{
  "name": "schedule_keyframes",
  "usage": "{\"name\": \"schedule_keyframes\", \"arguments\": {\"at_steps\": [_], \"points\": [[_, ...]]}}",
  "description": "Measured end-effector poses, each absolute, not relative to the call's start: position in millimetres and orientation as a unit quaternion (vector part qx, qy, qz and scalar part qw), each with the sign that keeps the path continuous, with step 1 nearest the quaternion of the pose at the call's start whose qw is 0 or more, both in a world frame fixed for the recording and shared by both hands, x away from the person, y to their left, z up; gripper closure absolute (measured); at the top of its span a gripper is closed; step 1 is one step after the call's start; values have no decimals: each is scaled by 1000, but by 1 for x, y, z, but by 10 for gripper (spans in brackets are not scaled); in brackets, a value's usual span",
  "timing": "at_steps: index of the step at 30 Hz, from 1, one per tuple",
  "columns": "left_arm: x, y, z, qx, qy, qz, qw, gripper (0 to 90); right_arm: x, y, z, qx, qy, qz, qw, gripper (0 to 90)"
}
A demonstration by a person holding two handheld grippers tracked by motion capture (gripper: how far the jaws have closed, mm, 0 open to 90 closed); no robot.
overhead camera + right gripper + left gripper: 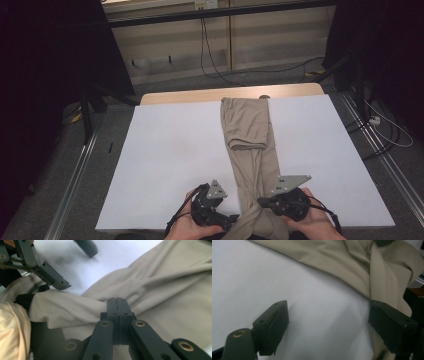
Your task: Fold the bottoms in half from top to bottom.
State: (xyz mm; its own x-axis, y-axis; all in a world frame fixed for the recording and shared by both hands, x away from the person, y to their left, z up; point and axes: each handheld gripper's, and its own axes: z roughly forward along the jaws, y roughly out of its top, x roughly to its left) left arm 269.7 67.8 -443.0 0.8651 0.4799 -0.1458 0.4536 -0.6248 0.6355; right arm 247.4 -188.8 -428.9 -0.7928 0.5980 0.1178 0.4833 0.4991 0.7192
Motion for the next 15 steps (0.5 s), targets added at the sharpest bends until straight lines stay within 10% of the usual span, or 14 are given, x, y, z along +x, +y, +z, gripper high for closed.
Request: {"name": "schedule_keyframes", "arguments": {"at_steps": [8, 15], "points": [[277, 53, -437, 893, 248, 28, 374, 371, 241, -221, -434, 345, 857, 375, 75, 900], [300, 24, -434, 892, 212, 6, 398, 739, 248, -217, -430, 361, 849, 379, 75, 817]]}}
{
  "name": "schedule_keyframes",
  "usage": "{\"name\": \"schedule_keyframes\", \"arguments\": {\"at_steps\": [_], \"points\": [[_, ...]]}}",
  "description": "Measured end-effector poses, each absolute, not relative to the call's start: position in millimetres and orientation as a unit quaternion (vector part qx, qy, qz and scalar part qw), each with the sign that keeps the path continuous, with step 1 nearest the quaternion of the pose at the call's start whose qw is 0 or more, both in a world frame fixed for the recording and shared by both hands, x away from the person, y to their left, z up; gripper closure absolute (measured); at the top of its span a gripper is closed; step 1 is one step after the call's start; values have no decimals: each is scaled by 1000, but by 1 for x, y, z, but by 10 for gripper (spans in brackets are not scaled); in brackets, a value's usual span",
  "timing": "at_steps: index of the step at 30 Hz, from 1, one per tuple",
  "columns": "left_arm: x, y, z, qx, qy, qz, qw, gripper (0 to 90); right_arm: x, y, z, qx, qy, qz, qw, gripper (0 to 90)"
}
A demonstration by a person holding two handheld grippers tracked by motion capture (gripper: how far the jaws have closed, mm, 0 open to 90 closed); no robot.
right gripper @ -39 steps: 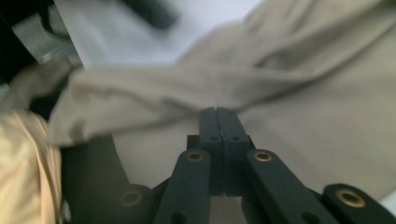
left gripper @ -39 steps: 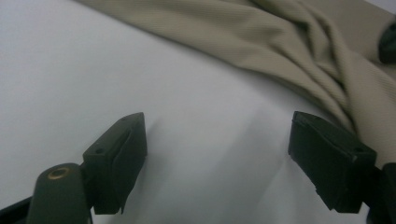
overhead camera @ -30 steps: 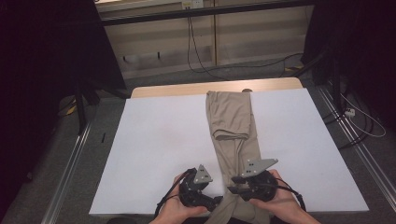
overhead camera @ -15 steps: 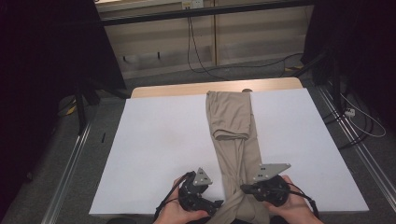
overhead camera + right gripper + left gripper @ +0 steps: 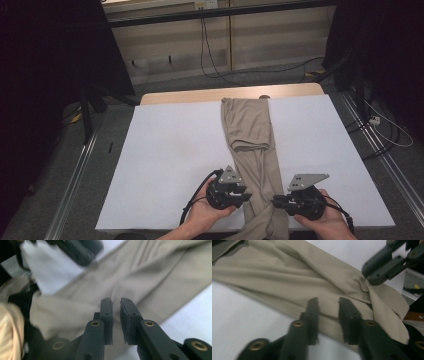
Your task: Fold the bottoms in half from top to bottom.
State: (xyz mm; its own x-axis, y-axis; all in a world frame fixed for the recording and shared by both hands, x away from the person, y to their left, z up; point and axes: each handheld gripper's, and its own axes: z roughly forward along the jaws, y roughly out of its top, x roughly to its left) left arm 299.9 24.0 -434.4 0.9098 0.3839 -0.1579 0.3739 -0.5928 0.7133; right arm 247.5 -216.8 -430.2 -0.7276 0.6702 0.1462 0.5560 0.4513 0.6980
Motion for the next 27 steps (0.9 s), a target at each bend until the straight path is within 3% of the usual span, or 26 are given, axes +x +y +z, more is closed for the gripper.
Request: {"name": "schedule_keyframes", "arguments": {"at_steps": [2, 4, 5, 6, 10, 12, 13, 15, 16, 23, 27], "points": [[296, 20, -440, 896, 198, -3, 397, 727, 251, -210, -427, 348, 850, 390, 70, 832], [293, 17, -445, 898, 202, -2, 390, 627, 254, -202, -427, 343, 854, 385, 65, 826], [292, 15, -448, 899, 200, -5, 390, 556, 256, -198, -430, 349, 858, 371, 65, 793], [289, 13, -448, 903, 190, 14, 386, 545, 257, -195, -434, 361, 859, 355, 70, 747], [285, 9, -447, 913, 167, 45, 370, 805, 256, -190, -442, 373, 859, 342, 73, 630], [282, 7, -446, 912, 164, 56, 371, 894, 250, -186, -442, 372, 861, 335, 90, 639], [284, 8, -446, 911, 170, 49, 373, 900, 248, -184, -442, 368, 864, 329, 100, 681], [288, 11, -445, 909, 185, 28, 373, 900, 247, -184, -440, 374, 863, 325, 103, 864], [288, 13, -443, 906, 190, 23, 377, 900, 247, -186, -440, 375, 862, 327, 98, 895], [287, 32, -436, 901, 203, 14, 382, 900, 240, -208, -432, 400, 839, 363, 66, 900], [286, 41, -438, 902, 213, 12, 376, 900, 233, -224, -429, 413, 829, 369, 78, 900]]}}
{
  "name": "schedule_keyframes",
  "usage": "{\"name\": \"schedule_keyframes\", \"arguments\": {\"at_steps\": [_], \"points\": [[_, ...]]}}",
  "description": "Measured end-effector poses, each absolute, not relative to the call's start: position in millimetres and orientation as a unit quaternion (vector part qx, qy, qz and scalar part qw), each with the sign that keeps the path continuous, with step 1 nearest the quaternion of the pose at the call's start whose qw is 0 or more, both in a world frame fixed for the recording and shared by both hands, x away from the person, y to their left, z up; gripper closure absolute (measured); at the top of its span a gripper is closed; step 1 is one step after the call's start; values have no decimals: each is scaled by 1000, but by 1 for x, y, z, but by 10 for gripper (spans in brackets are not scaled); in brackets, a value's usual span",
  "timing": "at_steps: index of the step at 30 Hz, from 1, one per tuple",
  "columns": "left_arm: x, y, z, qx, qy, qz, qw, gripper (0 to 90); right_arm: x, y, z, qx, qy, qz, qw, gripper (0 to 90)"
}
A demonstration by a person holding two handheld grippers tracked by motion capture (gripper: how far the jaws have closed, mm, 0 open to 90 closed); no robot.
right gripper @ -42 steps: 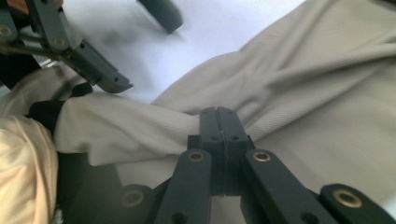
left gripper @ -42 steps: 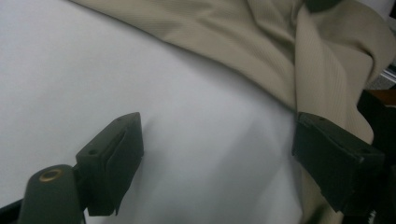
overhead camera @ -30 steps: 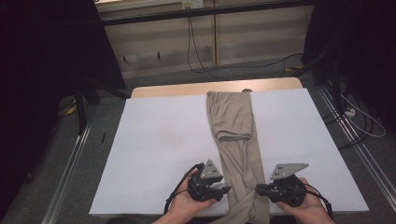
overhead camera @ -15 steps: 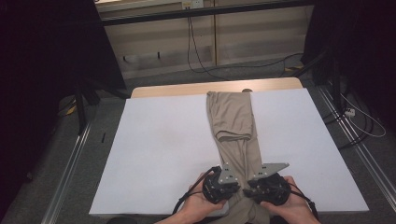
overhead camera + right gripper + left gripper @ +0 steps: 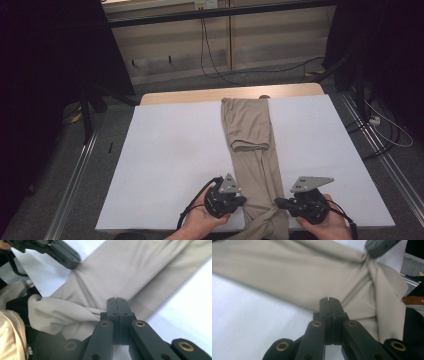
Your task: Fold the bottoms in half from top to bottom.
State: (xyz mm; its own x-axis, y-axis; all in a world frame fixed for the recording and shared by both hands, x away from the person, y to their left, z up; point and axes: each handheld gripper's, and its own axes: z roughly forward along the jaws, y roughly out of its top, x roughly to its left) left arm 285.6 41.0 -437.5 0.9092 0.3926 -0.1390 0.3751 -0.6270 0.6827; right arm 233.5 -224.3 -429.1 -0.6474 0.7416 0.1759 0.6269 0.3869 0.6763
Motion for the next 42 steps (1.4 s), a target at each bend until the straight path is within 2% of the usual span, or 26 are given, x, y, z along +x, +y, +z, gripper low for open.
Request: {"name": "schedule_keyframes", "arguments": {"at_steps": [5, 7, 14, 18, 22, 23, 25, 27, 30, 32, 34, 36, 37, 42], "points": [[285, 44, -436, 902, 215, 9, 375, 900, 228, -238, -428, 426, 822, 369, 78, 900], [282, 46, -435, 904, 211, 15, 372, 900, 228, -237, -429, 430, 826, 353, 94, 900], [281, 46, -442, 912, 208, 1, 354, 900, 223, -231, -434, 427, 844, 311, 94, 900], [279, 48, -440, 917, 199, -5, 347, 900, 223, -232, -433, 423, 839, 331, 86, 897], [279, 49, -440, 913, 202, -16, 355, 900, 234, -232, -428, 418, 828, 363, 94, 749], [281, 49, -439, 910, 203, -24, 361, 872, 240, -233, -427, 416, 824, 373, 97, 745], [288, 49, -433, 905, 208, -22, 370, 690, 256, -236, -424, 419, 813, 388, 112, 696], [298, 50, -426, 896, 213, 5, 388, 663, 278, -237, -421, 415, 811, 396, 115, 697], [325, 48, -419, 887, 234, 34, 396, 462, 310, -238, -417, 410, 806, 406, 129, 617], [348, 45, -419, 882, 244, 57, 398, 442, 332, -237, -415, 413, 804, 402, 144, 553], [374, 40, -422, 874, 273, 69, 397, 379, 351, -235, -417, 414, 805, 397, 153, 548], [394, 38, -426, 861, 291, 97, 405, 376, 369, -233, -422, 422, 802, 389, 166, 507], [405, 36, -429, 854, 301, 101, 412, 368, 376, -232, -426, 425, 800, 392, 161, 515], [429, 26, -435, 858, 299, 120, 399, 342, 399, -226, -441, 429, 810, 361, 173, 448]]}}
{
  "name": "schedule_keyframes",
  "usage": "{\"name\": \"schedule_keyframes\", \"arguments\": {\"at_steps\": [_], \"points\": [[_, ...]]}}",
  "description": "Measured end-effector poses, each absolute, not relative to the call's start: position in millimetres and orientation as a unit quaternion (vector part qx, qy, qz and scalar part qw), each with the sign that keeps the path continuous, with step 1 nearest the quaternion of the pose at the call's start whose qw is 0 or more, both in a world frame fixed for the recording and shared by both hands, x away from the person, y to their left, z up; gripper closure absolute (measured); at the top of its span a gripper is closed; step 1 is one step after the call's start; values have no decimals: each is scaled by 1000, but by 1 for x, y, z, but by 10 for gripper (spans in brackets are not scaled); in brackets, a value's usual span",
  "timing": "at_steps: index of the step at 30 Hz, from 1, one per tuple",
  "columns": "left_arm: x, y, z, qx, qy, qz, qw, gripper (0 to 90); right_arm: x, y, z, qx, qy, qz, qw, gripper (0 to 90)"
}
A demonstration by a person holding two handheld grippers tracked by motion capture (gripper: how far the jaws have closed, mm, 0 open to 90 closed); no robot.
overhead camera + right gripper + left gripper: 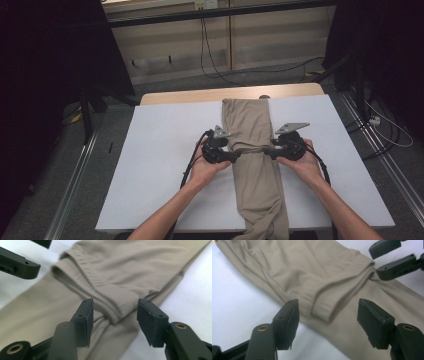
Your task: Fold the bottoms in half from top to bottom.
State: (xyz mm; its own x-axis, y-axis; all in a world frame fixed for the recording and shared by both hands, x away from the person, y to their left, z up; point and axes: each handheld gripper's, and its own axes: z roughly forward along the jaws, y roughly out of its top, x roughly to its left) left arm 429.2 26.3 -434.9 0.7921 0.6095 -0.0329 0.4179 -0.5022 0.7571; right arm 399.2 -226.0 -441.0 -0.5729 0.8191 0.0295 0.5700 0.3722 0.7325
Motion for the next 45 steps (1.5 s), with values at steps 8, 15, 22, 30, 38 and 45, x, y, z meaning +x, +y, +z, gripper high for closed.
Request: {"name": "schedule_keyframes", "arguments": {"at_steps": [8, 15, 22, 30, 38, 45], "points": [[442, 20, -445, 858, 298, 112, 404, 530, 410, -226, -446, 425, 812, 356, 182, 404], [454, 23, -439, 852, 314, 101, 408, 776, 419, -222, -437, 406, 812, 368, 200, 588], [463, 22, -438, 845, 322, 97, 415, 797, 430, -222, -445, 409, 820, 360, 178, 797], [443, 28, -402, 837, 297, 78, 452, 893, 417, -237, -419, 413, 791, 422, 163, 837], [383, 37, -394, 859, 249, 48, 444, 897, 355, -240, -409, 390, 804, 428, 134, 837], [321, 47, -392, 871, 211, 11, 443, 899, 289, -238, -408, 371, 816, 428, 116, 837]]}}
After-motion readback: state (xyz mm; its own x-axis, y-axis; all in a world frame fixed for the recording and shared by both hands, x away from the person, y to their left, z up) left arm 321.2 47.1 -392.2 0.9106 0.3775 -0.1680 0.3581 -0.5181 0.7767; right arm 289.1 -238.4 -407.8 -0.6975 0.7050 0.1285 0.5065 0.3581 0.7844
